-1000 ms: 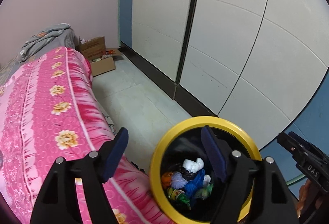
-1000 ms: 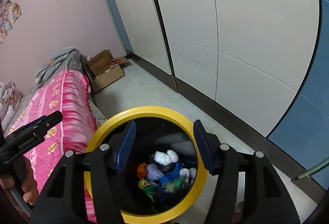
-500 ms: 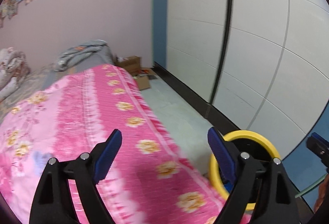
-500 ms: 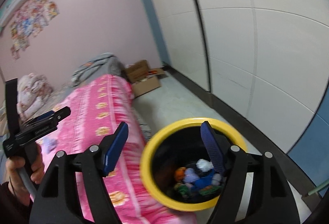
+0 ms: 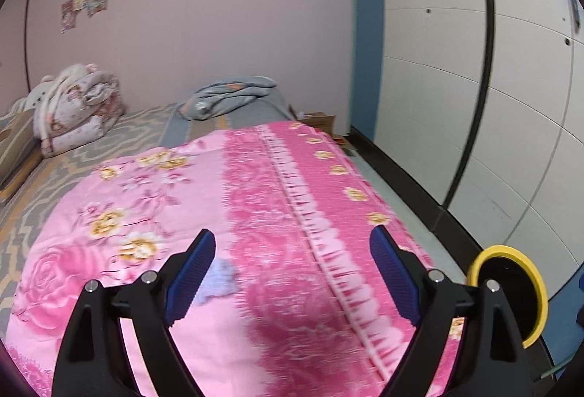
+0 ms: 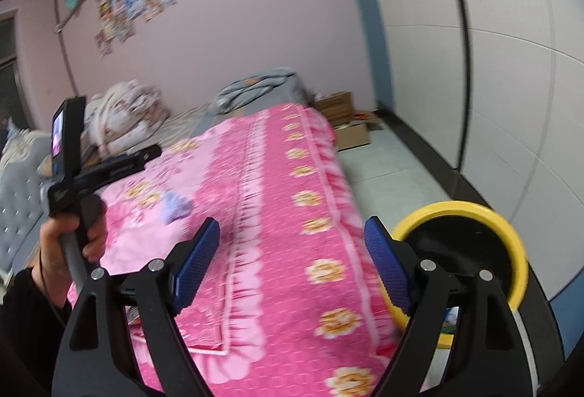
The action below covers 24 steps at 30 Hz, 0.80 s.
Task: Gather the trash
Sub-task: 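Move both open tools back over the remaining trash on the bed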
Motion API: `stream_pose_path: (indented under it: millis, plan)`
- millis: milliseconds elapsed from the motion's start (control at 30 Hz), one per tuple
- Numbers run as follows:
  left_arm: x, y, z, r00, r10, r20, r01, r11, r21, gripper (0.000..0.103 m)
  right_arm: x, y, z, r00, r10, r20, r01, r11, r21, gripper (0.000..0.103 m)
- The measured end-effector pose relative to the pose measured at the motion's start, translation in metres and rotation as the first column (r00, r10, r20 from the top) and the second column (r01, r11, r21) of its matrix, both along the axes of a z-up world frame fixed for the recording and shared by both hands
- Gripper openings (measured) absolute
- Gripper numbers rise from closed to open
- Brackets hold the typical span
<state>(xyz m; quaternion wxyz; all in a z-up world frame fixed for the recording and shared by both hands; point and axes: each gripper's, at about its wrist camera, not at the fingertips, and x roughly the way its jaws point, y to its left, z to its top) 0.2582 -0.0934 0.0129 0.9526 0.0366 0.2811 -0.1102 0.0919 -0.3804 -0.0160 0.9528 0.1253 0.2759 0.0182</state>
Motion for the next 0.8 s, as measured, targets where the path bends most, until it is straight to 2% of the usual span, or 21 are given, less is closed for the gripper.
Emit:
stream_pose_path:
  millis: [333,567,800]
  plan:
    - [0.014,0.054,-0.016,0.998,0.06,-0.02,-0.06,0.998,0.013,0.083,0.019,0.089,-0.029,0.975,0.191,-0.117,-0.191,0.982,0.009,0.078]
    - [0.038,0.078,-0.045,0.994,0.078,-0.076,-0.077,0.997,0.009,0.083,0.035,0.141,-0.062,0.924,0.307,-0.227,-0.307,0.951,0.037,0.078]
    - [0.065,0.093,-0.073,0.988,0.095,-0.125,-0.094,0.995,0.011,0.083,0.051,0.179,-0.094,0.865,0.379,-0.328,-0.375,0.924,0.077,0.078]
